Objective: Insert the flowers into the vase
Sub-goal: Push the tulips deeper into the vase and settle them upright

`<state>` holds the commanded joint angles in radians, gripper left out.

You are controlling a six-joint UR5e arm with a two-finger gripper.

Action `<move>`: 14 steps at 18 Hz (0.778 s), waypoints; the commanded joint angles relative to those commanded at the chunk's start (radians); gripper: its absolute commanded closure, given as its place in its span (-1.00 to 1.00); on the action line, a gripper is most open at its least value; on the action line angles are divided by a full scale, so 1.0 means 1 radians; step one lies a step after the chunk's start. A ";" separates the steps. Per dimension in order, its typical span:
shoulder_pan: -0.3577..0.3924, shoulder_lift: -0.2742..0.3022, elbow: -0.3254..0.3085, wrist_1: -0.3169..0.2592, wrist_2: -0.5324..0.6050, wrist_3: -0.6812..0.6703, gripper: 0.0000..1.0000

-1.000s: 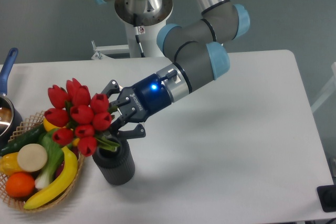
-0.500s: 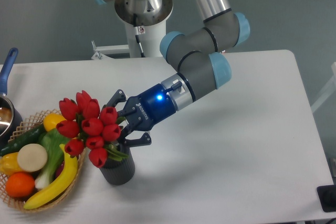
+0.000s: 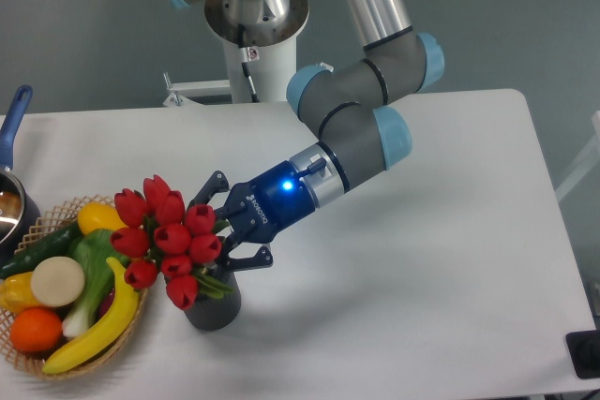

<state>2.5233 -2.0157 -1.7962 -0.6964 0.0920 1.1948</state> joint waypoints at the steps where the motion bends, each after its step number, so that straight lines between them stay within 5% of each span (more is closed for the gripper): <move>1: 0.000 0.000 -0.002 0.000 0.000 0.002 0.17; 10: 0.000 -0.015 -0.028 0.000 0.000 0.075 0.09; 14: 0.000 -0.017 -0.026 0.000 0.000 0.080 -0.51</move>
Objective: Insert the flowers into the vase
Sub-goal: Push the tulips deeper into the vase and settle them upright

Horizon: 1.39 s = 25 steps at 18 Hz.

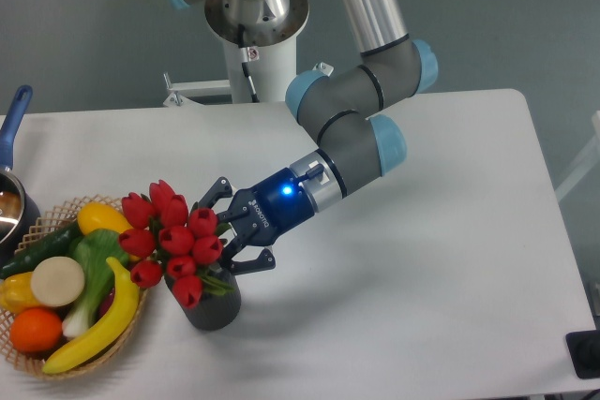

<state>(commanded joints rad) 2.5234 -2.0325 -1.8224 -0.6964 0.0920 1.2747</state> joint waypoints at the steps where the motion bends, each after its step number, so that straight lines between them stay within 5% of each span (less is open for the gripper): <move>1: 0.000 0.000 0.000 0.000 0.000 0.003 -0.53; 10: 0.000 -0.006 -0.003 0.000 0.000 0.035 -0.90; 21: 0.012 0.011 -0.021 0.003 0.020 0.035 -1.00; 25: 0.012 0.058 -0.031 0.002 0.135 0.035 -1.00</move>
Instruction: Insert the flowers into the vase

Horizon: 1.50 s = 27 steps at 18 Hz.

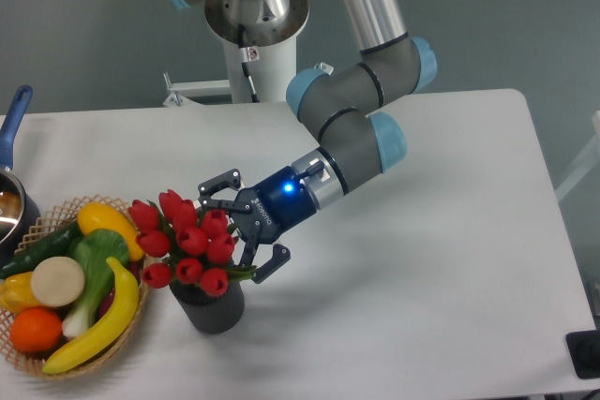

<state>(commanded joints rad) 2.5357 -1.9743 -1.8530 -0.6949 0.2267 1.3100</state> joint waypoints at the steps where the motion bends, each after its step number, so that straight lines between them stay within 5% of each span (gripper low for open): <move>1: 0.002 0.006 0.000 0.002 0.031 0.000 -1.00; 17: 0.002 0.121 0.015 -0.002 0.428 -0.006 -1.00; 22: 0.093 0.149 0.055 -0.003 0.600 0.064 -1.00; 27: 0.184 0.198 0.078 -0.008 0.903 0.077 -1.00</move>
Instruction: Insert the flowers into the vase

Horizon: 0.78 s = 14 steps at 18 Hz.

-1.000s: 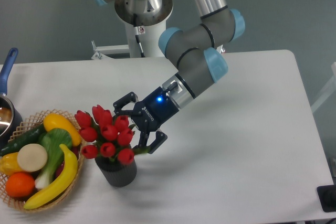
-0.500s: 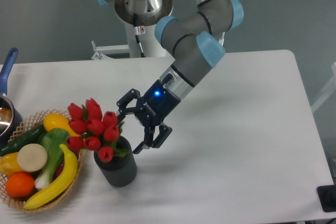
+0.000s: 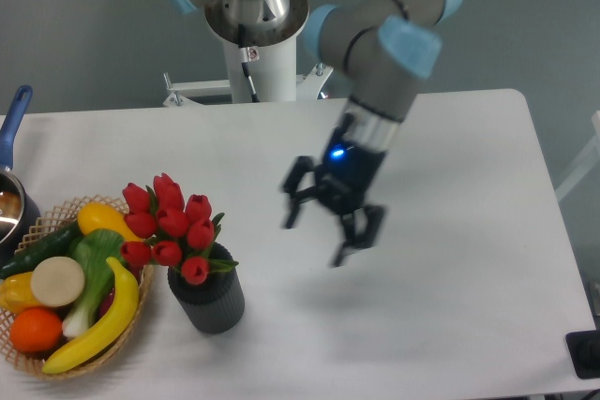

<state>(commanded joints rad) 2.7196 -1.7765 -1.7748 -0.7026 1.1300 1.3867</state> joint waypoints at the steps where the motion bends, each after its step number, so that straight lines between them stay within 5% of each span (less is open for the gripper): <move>1: 0.018 0.009 -0.003 -0.002 0.052 0.011 -1.00; 4: 0.074 0.051 0.018 -0.076 0.164 0.121 -1.00; 9: 0.189 0.092 0.185 -0.499 0.316 0.327 -1.00; 14: 0.365 0.176 0.225 -0.652 0.318 0.474 -1.00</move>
<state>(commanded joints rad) 3.0844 -1.6000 -1.5495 -1.3543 1.4481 1.8604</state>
